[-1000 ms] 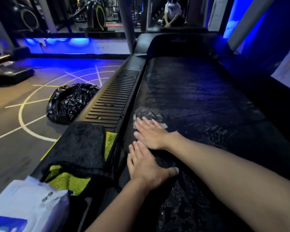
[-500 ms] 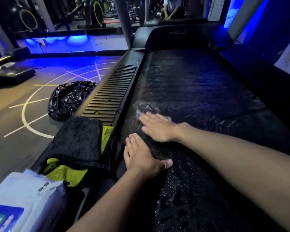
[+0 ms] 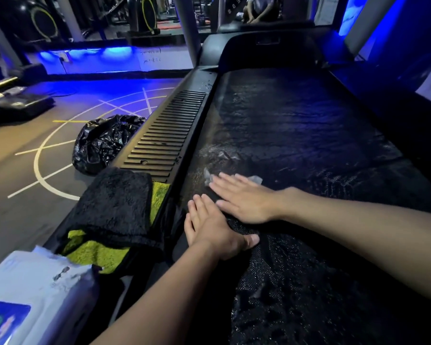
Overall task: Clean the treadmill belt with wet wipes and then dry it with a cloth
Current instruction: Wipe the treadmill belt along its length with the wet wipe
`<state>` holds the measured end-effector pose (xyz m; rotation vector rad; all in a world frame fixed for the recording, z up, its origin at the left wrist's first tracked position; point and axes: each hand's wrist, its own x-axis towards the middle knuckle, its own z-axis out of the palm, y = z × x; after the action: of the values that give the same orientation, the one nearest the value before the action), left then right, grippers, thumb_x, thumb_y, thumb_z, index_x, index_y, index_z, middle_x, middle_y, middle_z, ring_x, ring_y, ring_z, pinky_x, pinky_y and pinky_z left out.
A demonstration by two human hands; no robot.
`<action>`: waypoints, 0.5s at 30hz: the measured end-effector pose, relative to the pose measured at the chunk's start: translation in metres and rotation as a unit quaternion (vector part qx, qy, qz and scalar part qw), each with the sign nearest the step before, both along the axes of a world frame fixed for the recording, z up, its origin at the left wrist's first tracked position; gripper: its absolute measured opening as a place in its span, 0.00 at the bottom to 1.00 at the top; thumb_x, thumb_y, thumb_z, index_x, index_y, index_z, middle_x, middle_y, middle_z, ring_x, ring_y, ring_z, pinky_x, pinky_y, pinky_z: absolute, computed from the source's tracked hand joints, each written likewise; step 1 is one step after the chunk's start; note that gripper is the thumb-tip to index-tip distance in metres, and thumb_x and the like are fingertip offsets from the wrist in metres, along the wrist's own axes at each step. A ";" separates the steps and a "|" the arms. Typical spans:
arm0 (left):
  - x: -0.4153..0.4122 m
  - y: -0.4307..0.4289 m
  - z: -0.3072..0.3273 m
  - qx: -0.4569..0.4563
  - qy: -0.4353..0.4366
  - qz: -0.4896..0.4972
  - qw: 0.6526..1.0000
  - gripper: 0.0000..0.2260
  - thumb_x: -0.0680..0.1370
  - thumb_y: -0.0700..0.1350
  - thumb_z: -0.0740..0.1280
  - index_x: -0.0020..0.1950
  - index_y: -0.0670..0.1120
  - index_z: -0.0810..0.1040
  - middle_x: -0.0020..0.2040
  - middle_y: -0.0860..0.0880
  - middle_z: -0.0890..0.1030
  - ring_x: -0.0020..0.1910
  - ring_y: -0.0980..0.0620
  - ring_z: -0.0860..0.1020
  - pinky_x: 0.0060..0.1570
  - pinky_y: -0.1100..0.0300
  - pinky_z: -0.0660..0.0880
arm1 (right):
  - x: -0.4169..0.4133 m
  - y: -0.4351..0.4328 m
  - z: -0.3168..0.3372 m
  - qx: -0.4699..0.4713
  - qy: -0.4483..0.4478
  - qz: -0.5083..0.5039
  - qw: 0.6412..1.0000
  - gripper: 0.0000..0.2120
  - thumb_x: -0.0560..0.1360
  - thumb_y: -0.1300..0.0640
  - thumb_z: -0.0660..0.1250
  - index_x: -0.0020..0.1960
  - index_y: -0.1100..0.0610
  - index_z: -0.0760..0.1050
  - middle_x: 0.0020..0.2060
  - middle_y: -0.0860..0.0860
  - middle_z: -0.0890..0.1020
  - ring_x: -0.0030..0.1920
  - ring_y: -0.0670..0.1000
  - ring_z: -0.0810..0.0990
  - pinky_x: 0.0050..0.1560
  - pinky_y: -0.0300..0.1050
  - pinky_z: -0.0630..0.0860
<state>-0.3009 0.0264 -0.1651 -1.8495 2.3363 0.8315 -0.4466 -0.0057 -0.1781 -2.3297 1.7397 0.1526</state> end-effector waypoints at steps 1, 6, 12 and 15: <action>-0.001 0.000 0.001 0.004 -0.012 0.001 1.000 0.63 0.66 0.68 0.72 0.77 0.40 0.31 0.77 0.44 0.30 0.75 0.48 0.29 0.74 0.52 0.34 | -0.008 0.001 0.001 -0.007 -0.003 0.012 1.000 0.29 0.85 0.44 0.42 0.81 0.54 0.40 0.79 0.46 0.40 0.79 0.46 0.37 0.78 0.50 0.37; -0.007 0.001 0.005 0.026 -0.059 -0.003 0.998 0.60 0.68 0.68 0.70 0.77 0.42 0.30 0.76 0.43 0.28 0.75 0.47 0.28 0.73 0.51 0.33 | -0.027 -0.013 0.006 0.004 0.006 -0.099 0.995 0.31 0.84 0.40 0.40 0.81 0.54 0.39 0.80 0.50 0.39 0.78 0.48 0.35 0.78 0.52 0.36; -0.012 0.000 0.009 0.043 -0.088 -0.010 0.995 0.58 0.70 0.67 0.68 0.76 0.41 0.29 0.76 0.43 0.27 0.75 0.46 0.28 0.73 0.50 0.34 | -0.043 0.001 0.002 -0.001 -0.003 -0.070 0.998 0.30 0.84 0.41 0.40 0.81 0.53 0.39 0.80 0.47 0.39 0.78 0.46 0.35 0.78 0.50 0.36; -0.011 0.001 0.008 0.037 -0.091 -0.008 0.995 0.58 0.69 0.66 0.68 0.76 0.41 0.30 0.76 0.43 0.28 0.75 0.46 0.28 0.73 0.50 0.34 | -0.035 0.004 0.004 -0.005 0.012 -0.079 0.997 0.32 0.83 0.38 0.40 0.81 0.53 0.38 0.80 0.49 0.39 0.78 0.47 0.35 0.78 0.51 0.36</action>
<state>-0.3124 0.0273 -0.1566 -1.7912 2.1780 0.7047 -0.4820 -0.0013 -0.1737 -2.1937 1.9314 0.1458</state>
